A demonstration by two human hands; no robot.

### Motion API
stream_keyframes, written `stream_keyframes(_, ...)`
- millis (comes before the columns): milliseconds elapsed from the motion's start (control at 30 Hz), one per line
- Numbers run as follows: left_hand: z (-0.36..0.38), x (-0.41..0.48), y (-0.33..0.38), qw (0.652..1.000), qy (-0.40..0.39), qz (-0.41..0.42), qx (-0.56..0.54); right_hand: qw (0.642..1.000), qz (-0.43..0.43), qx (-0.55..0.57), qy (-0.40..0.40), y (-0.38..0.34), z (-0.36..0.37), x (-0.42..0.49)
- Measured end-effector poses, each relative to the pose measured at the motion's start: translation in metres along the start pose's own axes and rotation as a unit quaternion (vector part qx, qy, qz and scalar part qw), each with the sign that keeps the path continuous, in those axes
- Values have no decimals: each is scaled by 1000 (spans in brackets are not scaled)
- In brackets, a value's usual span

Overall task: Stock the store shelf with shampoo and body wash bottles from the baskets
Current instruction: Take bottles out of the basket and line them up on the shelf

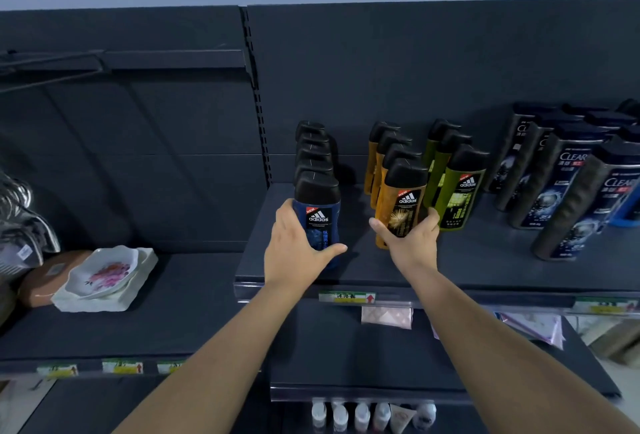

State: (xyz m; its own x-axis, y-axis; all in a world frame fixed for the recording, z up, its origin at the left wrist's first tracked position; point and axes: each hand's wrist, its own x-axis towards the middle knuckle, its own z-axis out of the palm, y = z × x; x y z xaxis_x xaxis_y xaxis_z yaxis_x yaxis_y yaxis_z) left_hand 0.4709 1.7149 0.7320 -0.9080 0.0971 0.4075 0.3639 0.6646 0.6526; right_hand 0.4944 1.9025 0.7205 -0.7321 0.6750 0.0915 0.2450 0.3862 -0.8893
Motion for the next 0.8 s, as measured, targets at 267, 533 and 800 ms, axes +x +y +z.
stream_keyframes(267,-60,-22,-24,987,-47,-26,150,982,-89,-106,127,-32,1,-54)
stream_keyframes(533,-159,-53,-98,949,-1,-46,313,893,-440,-97,23,-92,60,-149)
stream_keyframes(800,-256,-148,-192,891,42,-216,396,793,-503,-127,-318,-116,168,-255)
